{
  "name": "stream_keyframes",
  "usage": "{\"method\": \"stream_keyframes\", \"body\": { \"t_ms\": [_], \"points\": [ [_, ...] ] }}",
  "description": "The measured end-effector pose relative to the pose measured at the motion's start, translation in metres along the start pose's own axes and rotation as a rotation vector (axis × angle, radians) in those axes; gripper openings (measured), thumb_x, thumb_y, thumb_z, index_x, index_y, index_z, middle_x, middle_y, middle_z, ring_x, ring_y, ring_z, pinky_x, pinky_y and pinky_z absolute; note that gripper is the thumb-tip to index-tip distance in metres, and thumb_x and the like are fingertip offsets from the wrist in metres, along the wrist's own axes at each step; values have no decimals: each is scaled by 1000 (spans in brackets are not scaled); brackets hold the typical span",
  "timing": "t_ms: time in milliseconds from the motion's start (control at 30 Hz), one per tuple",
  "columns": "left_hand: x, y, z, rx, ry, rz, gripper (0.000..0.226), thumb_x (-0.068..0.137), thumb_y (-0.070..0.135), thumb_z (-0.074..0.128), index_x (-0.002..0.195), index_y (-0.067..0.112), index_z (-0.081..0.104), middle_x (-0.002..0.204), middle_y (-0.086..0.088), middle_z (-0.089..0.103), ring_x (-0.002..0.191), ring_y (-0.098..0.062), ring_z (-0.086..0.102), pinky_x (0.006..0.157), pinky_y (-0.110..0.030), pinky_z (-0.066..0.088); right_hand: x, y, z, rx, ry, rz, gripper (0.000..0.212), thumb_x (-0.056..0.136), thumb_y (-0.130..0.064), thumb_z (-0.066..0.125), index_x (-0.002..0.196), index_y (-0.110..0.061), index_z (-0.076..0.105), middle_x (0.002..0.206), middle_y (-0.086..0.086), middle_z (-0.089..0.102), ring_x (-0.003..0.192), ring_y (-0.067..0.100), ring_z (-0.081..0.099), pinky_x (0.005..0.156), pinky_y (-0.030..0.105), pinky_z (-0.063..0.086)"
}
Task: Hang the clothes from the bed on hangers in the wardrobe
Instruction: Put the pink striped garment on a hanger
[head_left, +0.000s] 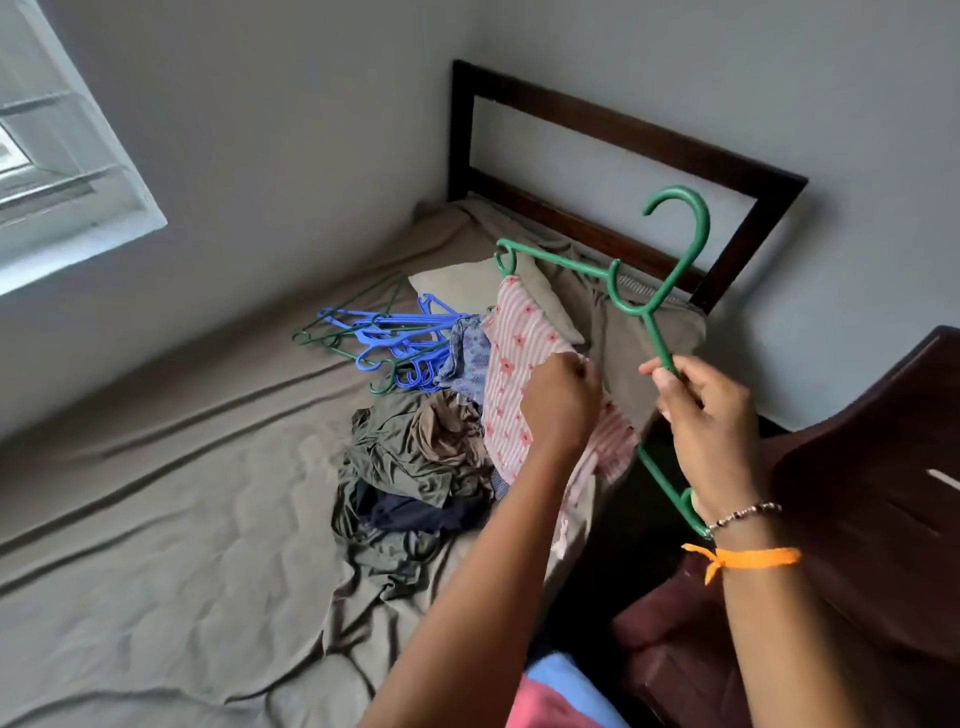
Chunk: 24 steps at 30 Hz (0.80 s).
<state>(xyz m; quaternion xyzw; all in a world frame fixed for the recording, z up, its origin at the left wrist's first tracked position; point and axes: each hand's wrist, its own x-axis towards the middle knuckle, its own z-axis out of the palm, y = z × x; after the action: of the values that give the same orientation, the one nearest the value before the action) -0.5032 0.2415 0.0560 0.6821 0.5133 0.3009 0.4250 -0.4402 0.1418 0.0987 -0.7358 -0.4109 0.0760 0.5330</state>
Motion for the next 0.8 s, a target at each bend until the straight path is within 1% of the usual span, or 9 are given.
{"method": "stream_keyframes", "body": {
  "t_ms": [133,267,400,467,500,567,667,733,800],
  "points": [
    [-21,10,4,58,-51,90,25,89,19,48,67,7,49,77,-22,61,75,-39,57,58,-32,26,-28,-8,-10,-61,-11,4,21,89,-23,52,93,-10,69,60,-15,52,58,3,50,60,27,39],
    [-46,26,5,182,-75,233,26,92,20,47,77,2,59,77,-20,62,73,-37,56,58,-33,29,-44,-15,-25,-96,9,39,17,91,-19,53,91,-11,69,70,-9,58,64,7,51,67,35,46],
    [-70,36,5,163,-141,491,25,78,28,38,55,16,34,59,-11,49,64,-37,54,57,-33,26,-57,-17,-39,-120,-8,95,16,90,-11,55,86,-6,70,57,-10,48,57,11,44,62,32,37],
    [-76,35,12,287,-213,633,31,77,35,33,65,14,53,81,-15,64,80,-36,55,67,-37,31,-64,-19,-48,-69,13,113,19,87,-20,55,83,-9,70,54,-9,49,56,11,42,60,33,37],
    [-77,31,18,376,-277,687,38,82,37,35,83,13,64,97,-11,65,92,-34,53,75,-39,31,-68,-19,-52,-37,30,125,20,84,-25,53,81,-14,69,53,-9,50,55,8,42,60,31,38],
    [-79,19,26,406,-400,743,42,90,40,36,103,14,67,111,-5,62,106,-32,46,90,-43,29,-75,-21,-64,-12,66,155,17,83,-29,52,77,-23,67,53,-13,55,52,4,45,59,28,39],
    [-80,2,21,273,-347,839,44,93,43,34,102,17,68,115,0,61,121,-29,41,108,-53,17,-92,-23,-84,40,94,175,21,93,-11,52,80,-22,64,44,-18,49,41,0,41,47,9,31],
    [-80,-6,14,285,-309,906,52,91,48,28,100,19,70,114,1,63,127,-27,40,111,-52,11,-108,-23,-94,76,115,195,23,94,-8,49,82,-19,65,41,-14,41,37,1,36,38,8,26],
    [-93,-7,10,342,-352,996,54,91,49,28,88,17,72,98,0,68,116,-24,51,113,-54,9,-128,-27,-100,81,163,212,26,94,-6,50,80,-22,65,46,-13,37,39,0,34,39,8,25]
  ]
}}
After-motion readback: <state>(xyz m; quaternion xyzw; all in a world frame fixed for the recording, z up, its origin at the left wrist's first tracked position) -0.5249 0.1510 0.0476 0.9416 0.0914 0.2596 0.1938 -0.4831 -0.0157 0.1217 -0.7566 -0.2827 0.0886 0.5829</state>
